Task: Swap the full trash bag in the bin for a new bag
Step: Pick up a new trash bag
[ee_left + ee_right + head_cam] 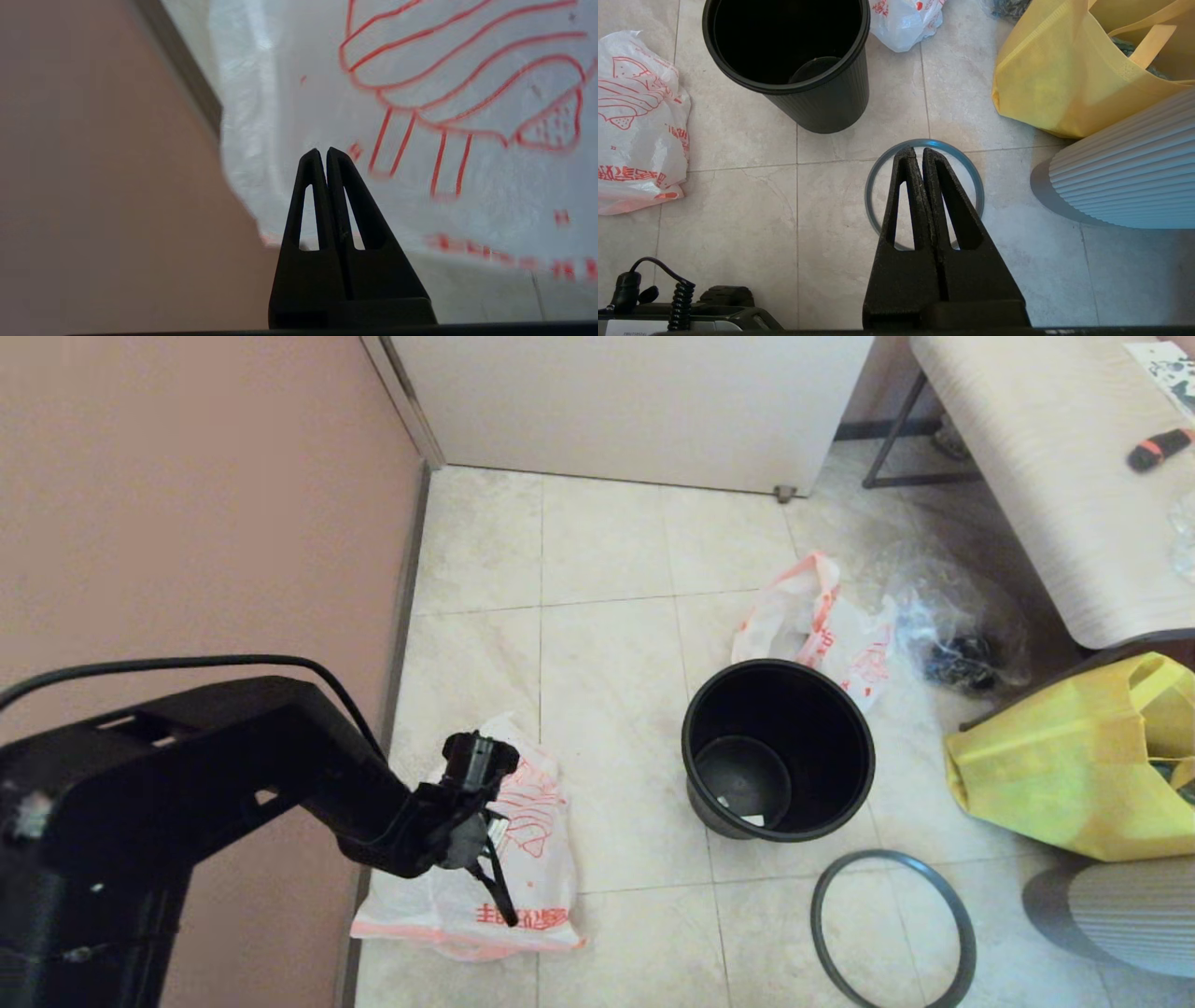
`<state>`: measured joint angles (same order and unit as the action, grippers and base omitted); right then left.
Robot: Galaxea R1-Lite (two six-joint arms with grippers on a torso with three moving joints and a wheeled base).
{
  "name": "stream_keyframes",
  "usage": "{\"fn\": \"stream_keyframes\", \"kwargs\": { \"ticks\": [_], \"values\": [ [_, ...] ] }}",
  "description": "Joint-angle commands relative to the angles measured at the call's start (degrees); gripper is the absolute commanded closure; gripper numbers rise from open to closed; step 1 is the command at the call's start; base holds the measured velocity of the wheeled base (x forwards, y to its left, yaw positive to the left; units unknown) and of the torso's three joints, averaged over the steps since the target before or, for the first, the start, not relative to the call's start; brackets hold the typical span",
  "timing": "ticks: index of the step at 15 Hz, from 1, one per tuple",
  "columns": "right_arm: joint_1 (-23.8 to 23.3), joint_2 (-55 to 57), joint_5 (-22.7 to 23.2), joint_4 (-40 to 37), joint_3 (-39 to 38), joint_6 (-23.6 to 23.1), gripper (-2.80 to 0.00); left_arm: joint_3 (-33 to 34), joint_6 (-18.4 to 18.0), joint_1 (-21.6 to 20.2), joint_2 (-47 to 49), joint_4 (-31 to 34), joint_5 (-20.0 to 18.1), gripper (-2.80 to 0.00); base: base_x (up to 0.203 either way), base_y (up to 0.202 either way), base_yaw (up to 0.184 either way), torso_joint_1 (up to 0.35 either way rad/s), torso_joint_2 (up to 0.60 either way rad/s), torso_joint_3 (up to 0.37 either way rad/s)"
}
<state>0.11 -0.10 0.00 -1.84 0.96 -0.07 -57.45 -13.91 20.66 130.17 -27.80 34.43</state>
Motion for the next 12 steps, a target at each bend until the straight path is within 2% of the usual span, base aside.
{"fn": "stream_keyframes", "kwargs": {
  "ticks": [1, 2, 3, 4, 8, 12],
  "values": [
    [0.1, 0.1, 0.0, 0.0, 0.0, 0.0, 0.0, -1.3, -0.1, -0.1, 4.9, -2.9, 0.2, 0.0, 0.0, 0.0, 0.0, 0.0, 0.0, 0.0],
    [0.0, 0.1, 0.0, 0.0, 0.0, 0.0, 0.0, -2.1, -0.2, -0.2, 6.1, -5.7, 0.2, 0.0, 0.0, 0.0, 0.0, 0.0, 0.0, 0.0],
    [0.1, 0.1, 0.0, 0.0, 0.0, 0.0, 0.0, -2.4, -0.3, -0.2, 6.4, -7.3, 0.2, -1.74, 0.0, 0.0, 0.0, 0.0, 0.0, 0.0],
    [0.0, 0.1, 0.0, 0.0, 0.0, 0.0, 0.0, -3.2, -0.3, -0.1, 6.8, -7.9, 0.3, -2.8, 0.0, 0.0, 0.0, 0.0, 0.0, 0.0],
    [0.1, 0.1, 0.0, 0.0, 0.0, 0.0, 0.0, -8.3, -0.7, -0.4, 9.8, -7.7, 1.0, -2.8, 0.0, 0.0, 0.0, 0.0, 0.0, 0.0],
    [0.0, 0.1, 0.0, 0.0, 0.0, 0.0, 0.0, -15.8, -3.5, -2.1, 15.3, -7.7, 0.5, -2.8, 0.0, 0.0, 0.0, 0.0, 0.0, 0.0]
  ]
}}
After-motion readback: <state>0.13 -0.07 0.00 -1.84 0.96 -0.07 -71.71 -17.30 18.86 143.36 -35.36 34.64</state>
